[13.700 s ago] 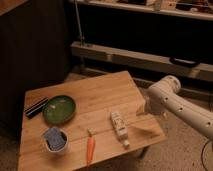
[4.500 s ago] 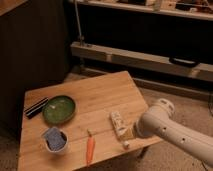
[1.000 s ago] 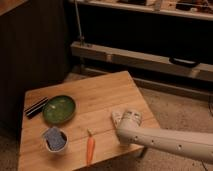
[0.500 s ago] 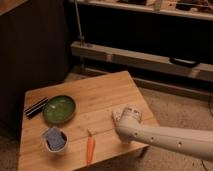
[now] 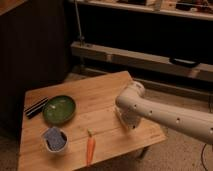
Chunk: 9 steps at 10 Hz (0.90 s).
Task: Stand the bottle upright
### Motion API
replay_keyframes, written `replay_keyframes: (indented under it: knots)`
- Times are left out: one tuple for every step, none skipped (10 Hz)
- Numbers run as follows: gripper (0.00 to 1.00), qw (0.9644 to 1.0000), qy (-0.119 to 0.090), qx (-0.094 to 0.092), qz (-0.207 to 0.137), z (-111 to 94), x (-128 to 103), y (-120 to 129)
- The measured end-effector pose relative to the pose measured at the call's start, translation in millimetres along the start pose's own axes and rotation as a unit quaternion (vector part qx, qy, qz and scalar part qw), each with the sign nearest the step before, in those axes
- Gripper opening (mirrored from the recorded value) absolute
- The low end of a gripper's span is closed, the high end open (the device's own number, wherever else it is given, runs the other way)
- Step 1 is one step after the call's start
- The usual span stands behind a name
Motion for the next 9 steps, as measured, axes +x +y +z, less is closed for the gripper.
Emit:
replay_keyframes:
  knots:
    - [0.32, 1.0000, -0.006, 0.002, -0.003, -16, 5, 9]
    - [0.32, 0.9998, -0.015, 0.007, -0.008, -30, 9, 17]
    - [0.32, 0.9995, -0.025, 0.014, -0.014, -40, 11, 21]
    - [0.32, 0.9991, -0.032, 0.018, -0.018, -48, 13, 24]
    - [0.32, 0.9985, -0.042, 0.024, -0.026, -59, 16, 27]
    - [0.32, 0.9977, -0.051, 0.031, -0.033, -66, 16, 28]
    - [0.32, 0.9963, -0.065, 0.041, -0.040, -71, 16, 29]
    - [0.32, 0.9944, -0.079, 0.052, -0.046, -74, 16, 30]
    - [0.32, 0.9919, -0.095, 0.067, -0.052, -77, 16, 30]
